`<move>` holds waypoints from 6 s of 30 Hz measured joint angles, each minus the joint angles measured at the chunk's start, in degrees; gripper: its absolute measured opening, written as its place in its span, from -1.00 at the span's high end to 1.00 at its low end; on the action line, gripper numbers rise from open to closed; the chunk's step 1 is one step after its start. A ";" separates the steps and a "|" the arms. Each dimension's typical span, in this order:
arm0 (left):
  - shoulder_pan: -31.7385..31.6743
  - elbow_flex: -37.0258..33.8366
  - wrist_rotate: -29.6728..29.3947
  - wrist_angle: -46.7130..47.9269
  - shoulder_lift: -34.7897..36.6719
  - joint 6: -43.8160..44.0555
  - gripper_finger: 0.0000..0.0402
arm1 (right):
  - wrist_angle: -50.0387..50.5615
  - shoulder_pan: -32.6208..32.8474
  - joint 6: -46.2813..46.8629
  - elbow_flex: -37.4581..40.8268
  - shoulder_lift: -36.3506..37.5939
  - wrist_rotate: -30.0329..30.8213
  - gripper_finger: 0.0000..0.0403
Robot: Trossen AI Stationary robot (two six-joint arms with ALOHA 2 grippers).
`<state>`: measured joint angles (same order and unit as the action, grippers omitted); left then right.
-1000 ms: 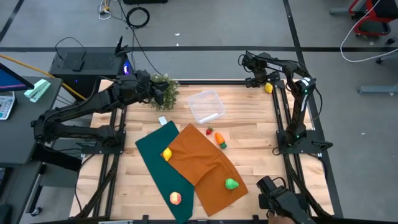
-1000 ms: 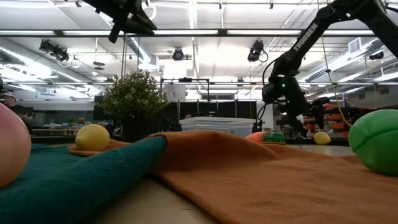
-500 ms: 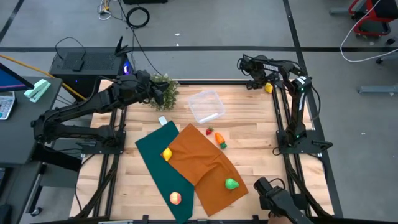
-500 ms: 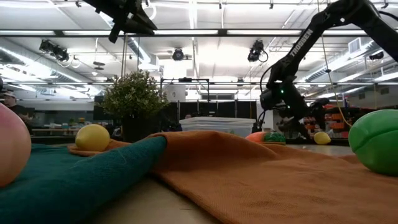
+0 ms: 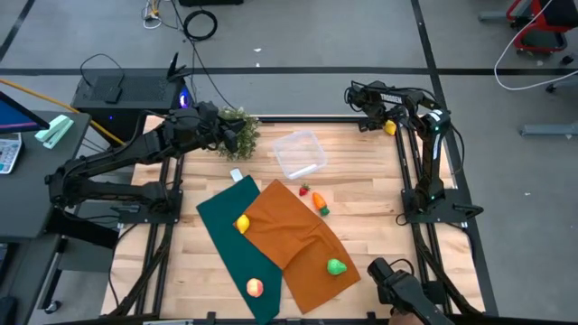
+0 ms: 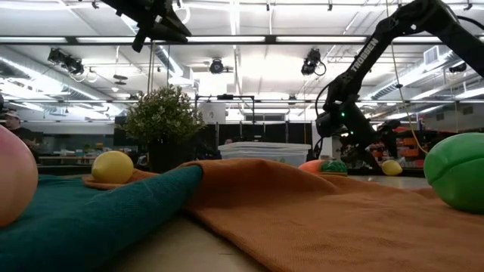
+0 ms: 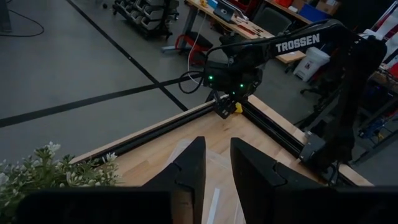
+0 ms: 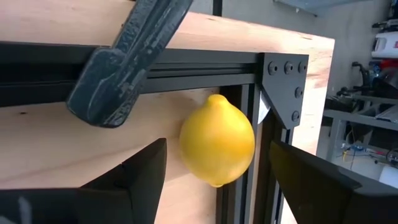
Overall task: Pick and placing Produce into tupperware
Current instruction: Put the top yellow lemon into the transparent bin
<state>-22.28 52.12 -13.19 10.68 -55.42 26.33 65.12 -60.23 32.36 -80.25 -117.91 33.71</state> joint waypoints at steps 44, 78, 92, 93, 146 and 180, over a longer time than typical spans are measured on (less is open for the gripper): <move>0.02 0.00 4.34 0.14 0.00 -0.96 0.53 | -1.57 4.54 -2.60 -0.13 0.22 -10.66 0.98; 0.00 0.00 4.31 0.48 0.00 -3.58 0.53 | 7.57 -0.83 -8.22 -8.87 0.17 -8.88 -0.62; 0.00 0.00 4.28 0.59 0.00 -3.52 0.52 | 2.86 -1.29 -4.66 -2.44 0.20 -8.70 -0.63; 0.00 0.00 4.28 0.59 0.00 -3.52 0.52 | 2.16 -1.28 -4.40 -2.13 0.20 -8.32 -0.63; 0.00 0.02 4.52 0.72 -0.02 -4.07 0.53 | -1.92 -2.37 0.85 2.16 0.31 -10.95 -0.05; 0.00 0.02 4.52 0.74 -0.02 -4.44 0.53 | -3.72 -2.67 -2.23 1.33 0.03 -11.91 0.38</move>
<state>-22.28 52.14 -8.67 11.42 -55.44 21.89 61.41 -62.89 30.13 -78.91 -117.88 21.80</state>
